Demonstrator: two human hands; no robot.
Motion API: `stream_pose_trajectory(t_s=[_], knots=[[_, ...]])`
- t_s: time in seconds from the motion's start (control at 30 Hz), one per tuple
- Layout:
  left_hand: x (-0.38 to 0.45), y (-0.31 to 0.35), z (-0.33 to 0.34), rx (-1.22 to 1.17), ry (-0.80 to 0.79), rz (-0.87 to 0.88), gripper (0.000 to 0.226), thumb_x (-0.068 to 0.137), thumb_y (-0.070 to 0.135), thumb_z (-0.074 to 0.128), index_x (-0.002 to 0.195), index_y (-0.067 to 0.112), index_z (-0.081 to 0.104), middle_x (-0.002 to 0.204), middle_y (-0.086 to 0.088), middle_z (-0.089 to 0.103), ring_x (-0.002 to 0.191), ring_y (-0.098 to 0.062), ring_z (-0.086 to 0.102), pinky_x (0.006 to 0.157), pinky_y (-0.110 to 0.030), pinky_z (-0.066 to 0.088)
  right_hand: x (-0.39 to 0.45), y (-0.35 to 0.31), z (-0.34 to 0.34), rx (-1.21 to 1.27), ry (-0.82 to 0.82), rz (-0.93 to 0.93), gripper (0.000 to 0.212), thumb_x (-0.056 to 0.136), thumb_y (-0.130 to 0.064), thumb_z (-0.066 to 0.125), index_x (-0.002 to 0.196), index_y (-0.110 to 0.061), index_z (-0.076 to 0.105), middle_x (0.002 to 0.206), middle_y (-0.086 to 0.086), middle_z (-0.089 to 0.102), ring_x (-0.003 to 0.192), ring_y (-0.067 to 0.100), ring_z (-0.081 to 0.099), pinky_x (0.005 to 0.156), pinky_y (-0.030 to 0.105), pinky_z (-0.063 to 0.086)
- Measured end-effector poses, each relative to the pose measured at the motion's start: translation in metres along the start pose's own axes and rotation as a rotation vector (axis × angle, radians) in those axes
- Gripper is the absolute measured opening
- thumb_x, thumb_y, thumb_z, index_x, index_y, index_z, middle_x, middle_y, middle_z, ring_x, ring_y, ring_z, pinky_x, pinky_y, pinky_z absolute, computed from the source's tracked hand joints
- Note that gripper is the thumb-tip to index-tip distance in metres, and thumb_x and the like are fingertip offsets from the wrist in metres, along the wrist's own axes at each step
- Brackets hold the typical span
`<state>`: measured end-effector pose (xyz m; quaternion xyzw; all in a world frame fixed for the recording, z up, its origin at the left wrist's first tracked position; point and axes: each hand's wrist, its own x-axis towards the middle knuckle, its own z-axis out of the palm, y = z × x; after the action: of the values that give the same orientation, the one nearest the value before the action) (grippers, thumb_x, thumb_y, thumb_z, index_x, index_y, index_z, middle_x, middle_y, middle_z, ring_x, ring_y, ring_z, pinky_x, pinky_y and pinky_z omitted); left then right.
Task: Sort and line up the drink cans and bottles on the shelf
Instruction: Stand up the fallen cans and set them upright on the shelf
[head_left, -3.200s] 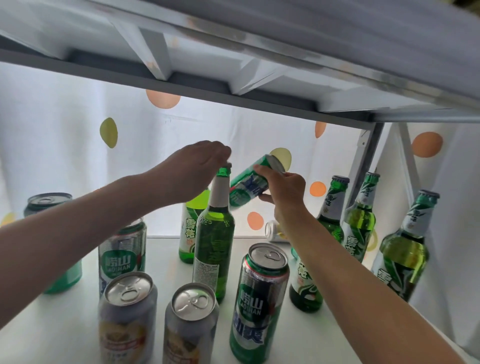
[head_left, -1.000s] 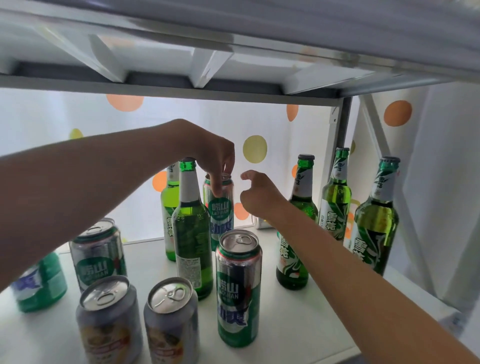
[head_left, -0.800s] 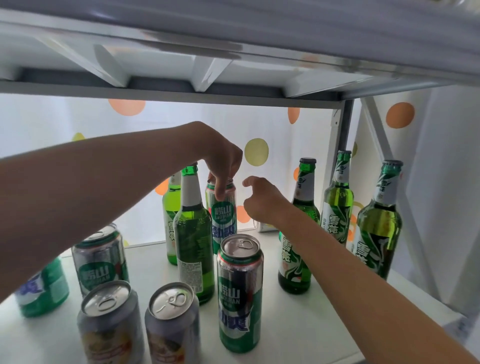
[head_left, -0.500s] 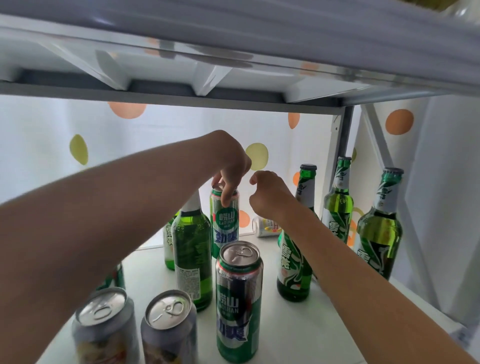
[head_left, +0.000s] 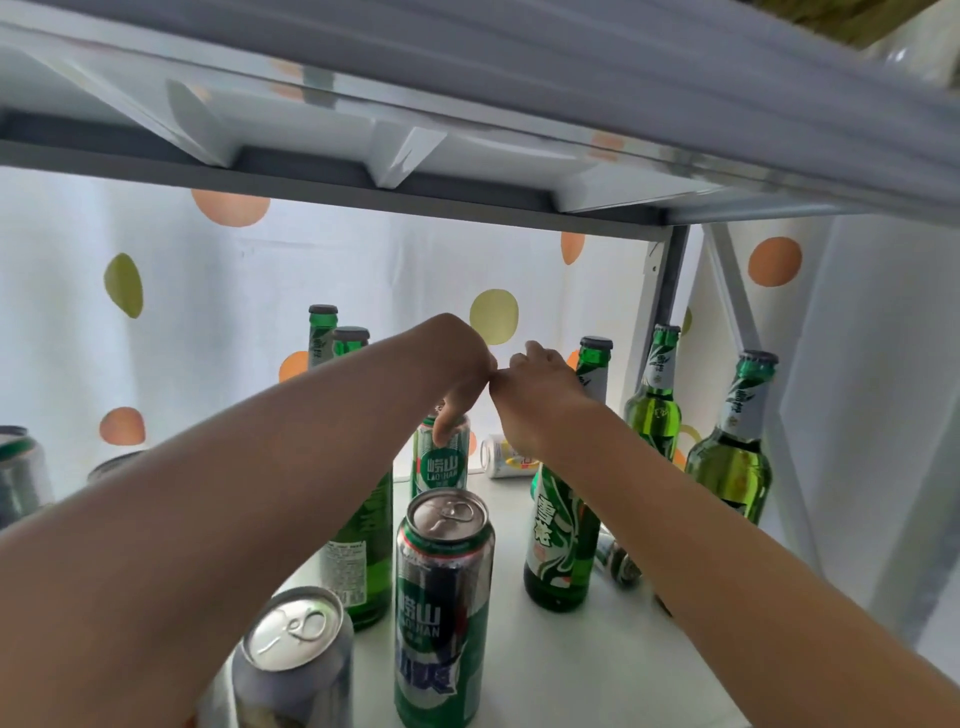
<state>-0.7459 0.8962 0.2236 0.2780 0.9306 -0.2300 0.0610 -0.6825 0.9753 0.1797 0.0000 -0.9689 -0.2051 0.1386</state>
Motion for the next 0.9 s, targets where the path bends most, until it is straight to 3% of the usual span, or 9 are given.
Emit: stream_pose_trajectory(t_s=[0.1, 0.17, 0.27, 0.37, 0.43, 0.57, 0.77, 0.9], knots=[[0.008, -0.002, 0.003, 0.062, 0.025, 0.000, 0.038, 0.067, 0.033, 0.088, 0.083, 0.011, 0.062, 0.081, -0.001, 0.068, 0.095, -0.023, 0.070, 0.089, -0.035, 0.055, -0.007, 0.003, 0.003, -0.069, 0.085, -0.067, 0.042, 0.089, -0.008, 0.051, 0.131, -0.007, 0.053, 0.143, 0.020, 0.044, 0.148, 0.038, 0.016, 0.120, 0.046, 0.015], [0.010, -0.003, 0.005, 0.097, 0.049, 0.003, 0.036, 0.067, 0.033, 0.088, 0.074, 0.014, 0.058, 0.084, -0.001, 0.068, 0.097, -0.024, 0.068, 0.090, -0.038, 0.054, -0.016, 0.006, 0.007, -0.080, 0.199, -0.089, 0.046, 0.087, -0.007, 0.055, 0.133, -0.007, 0.053, 0.147, 0.020, 0.041, 0.151, 0.036, 0.008, 0.122, 0.046, 0.007], [0.011, -0.003, 0.011, 0.064, 0.059, -0.002, 0.039, 0.069, 0.029, 0.087, 0.092, 0.010, 0.063, 0.105, -0.006, 0.069, 0.100, -0.025, 0.065, 0.092, -0.040, 0.053, -0.036, 0.010, 0.019, -0.033, 0.413, -0.157, 0.047, 0.086, 0.000, 0.056, 0.132, -0.005, 0.054, 0.153, 0.022, 0.037, 0.152, 0.038, 0.009, 0.122, 0.047, 0.004], [0.007, -0.001, 0.013, -0.029, 0.077, 0.015, 0.062, 0.075, 0.024, 0.083, 0.127, 0.010, 0.054, 0.121, -0.007, 0.062, 0.106, -0.025, 0.060, 0.095, -0.040, 0.051, -0.059, 0.015, 0.035, 0.137, 0.668, -0.133, 0.045, 0.072, 0.010, 0.069, 0.116, -0.002, 0.067, 0.142, 0.026, 0.051, 0.143, 0.044, 0.033, 0.117, 0.056, 0.027], [-0.001, -0.002, 0.011, -0.127, 0.122, 0.063, 0.066, 0.081, 0.021, 0.078, 0.138, 0.016, 0.045, 0.132, -0.005, 0.055, 0.110, -0.023, 0.054, 0.097, -0.039, 0.047, -0.067, 0.018, 0.045, 0.222, 0.762, -0.126, 0.043, 0.071, 0.011, 0.070, 0.113, -0.002, 0.069, 0.137, 0.025, 0.055, 0.140, 0.043, 0.039, 0.114, 0.056, 0.033], [-0.022, 0.002, 0.006, -0.262, 0.285, 0.115, 0.061, 0.090, 0.021, 0.067, 0.145, 0.020, 0.038, 0.143, -0.005, 0.047, 0.127, -0.024, 0.046, 0.104, -0.036, 0.040, -0.076, 0.027, 0.054, 0.325, 0.839, -0.067, 0.033, 0.076, 0.012, 0.070, 0.106, -0.001, 0.070, 0.134, 0.023, 0.058, 0.137, 0.042, 0.043, 0.112, 0.055, 0.038], [-0.069, 0.013, 0.011, -0.359, 0.602, 0.042, 0.051, 0.097, 0.024, 0.053, 0.145, 0.022, 0.037, 0.139, -0.004, 0.049, 0.123, -0.022, 0.047, 0.089, -0.027, 0.034, -0.091, 0.037, 0.063, 0.433, 0.994, -0.033, 0.029, 0.087, 0.008, 0.049, 0.105, 0.000, 0.070, 0.127, 0.021, 0.061, 0.133, 0.037, 0.047, 0.110, 0.054, 0.039], [-0.109, 0.035, 0.023, -0.386, 0.847, 0.037, 0.048, 0.096, 0.030, 0.053, 0.142, 0.024, 0.040, 0.141, 0.001, 0.049, 0.122, -0.020, 0.048, 0.091, -0.028, 0.034, -0.105, 0.038, 0.076, 0.610, 1.042, 0.101, 0.033, 0.084, 0.015, 0.055, 0.111, 0.000, 0.067, 0.124, 0.017, 0.063, 0.126, 0.031, 0.052, 0.111, 0.040, 0.040]])
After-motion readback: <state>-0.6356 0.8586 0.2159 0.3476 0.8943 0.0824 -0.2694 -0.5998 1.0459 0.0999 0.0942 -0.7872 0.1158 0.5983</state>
